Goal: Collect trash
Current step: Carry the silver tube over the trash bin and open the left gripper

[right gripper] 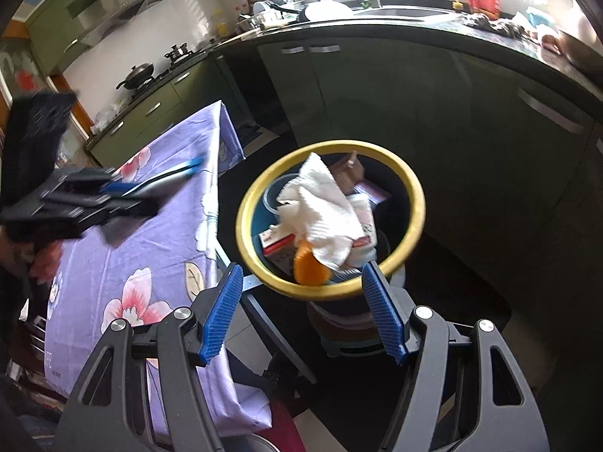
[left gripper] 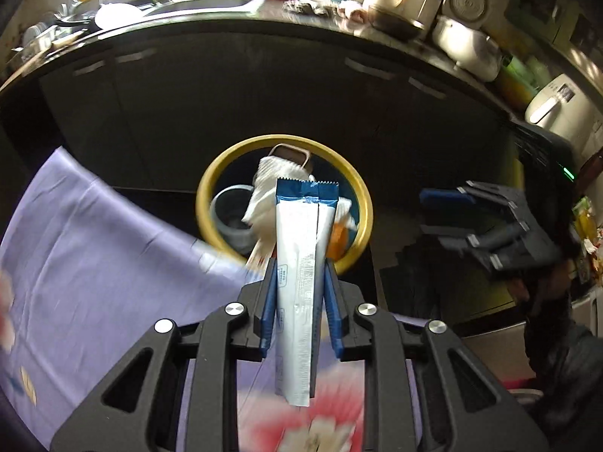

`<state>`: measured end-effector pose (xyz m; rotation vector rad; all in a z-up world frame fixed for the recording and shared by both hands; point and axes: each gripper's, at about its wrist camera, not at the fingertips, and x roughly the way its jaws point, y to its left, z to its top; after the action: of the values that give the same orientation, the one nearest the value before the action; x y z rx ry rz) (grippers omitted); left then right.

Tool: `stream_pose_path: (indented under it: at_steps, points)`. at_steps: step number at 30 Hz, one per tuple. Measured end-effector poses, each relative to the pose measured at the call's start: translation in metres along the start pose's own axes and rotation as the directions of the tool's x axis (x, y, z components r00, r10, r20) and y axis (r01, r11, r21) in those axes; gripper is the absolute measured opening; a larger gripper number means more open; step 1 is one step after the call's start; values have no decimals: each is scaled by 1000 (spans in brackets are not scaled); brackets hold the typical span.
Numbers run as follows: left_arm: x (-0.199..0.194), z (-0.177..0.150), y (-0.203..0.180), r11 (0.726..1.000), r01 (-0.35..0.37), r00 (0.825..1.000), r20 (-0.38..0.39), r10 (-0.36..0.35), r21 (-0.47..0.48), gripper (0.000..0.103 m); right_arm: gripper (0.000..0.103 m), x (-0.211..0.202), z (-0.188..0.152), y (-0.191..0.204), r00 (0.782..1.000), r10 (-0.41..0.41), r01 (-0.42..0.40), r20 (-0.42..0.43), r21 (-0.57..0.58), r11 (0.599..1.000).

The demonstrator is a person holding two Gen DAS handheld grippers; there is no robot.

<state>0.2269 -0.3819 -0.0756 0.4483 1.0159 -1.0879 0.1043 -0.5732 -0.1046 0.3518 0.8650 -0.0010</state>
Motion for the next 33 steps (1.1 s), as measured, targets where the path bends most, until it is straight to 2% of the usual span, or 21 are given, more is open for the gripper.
stream_pose_path:
  at_steps: [2,5,7,9,12,13,14,16,18,24,33]
  points:
    - [18,18,2,999,-6,1000,-21,5,-46,23,65,-4,-5,-9,1000,0,0,-1,13,1000]
    - [47,40,13,984,-24,999,-42,17,-178,23,65,-4,-10,-20,1000,5,-5,0,35,999]
    - [64,50,24,958,-46,998,-49,34,-284,23,65,-4,-11,-26,1000,12,-12,0,46,999]
    - [81,56,35,915,-52,998,-55,32,-400,23,65,-3,-13,-28,1000,18,-18,1,49,999]
    - [97,56,38,883,-71,997,-62,47,-464,26,65,-3,-14,-30,999,34,-34,4,50,998]
    - [102,56,38,870,-78,997,-59,57,-487,29,65,-3,-15,-30,999,39,-39,5,49,998]
    - [105,55,39,853,-85,996,-59,64,-516,40,66,-4,-15,-29,999,45,-45,9,47,998]
    - [109,53,40,828,-96,995,-60,75,-553,54,66,-5,-16,-30,999,53,-53,14,45,998]
    - [112,50,41,808,-100,995,-58,82,-581,56,66,-7,-16,-31,998,60,-61,22,47,997]
    - [115,41,46,791,-93,996,-67,66,-605,56,67,-13,-21,-35,997,73,-75,38,57,996]
    - [95,37,46,804,-97,995,-31,97,-587,59,68,-22,-25,-36,995,81,-84,58,56,995]
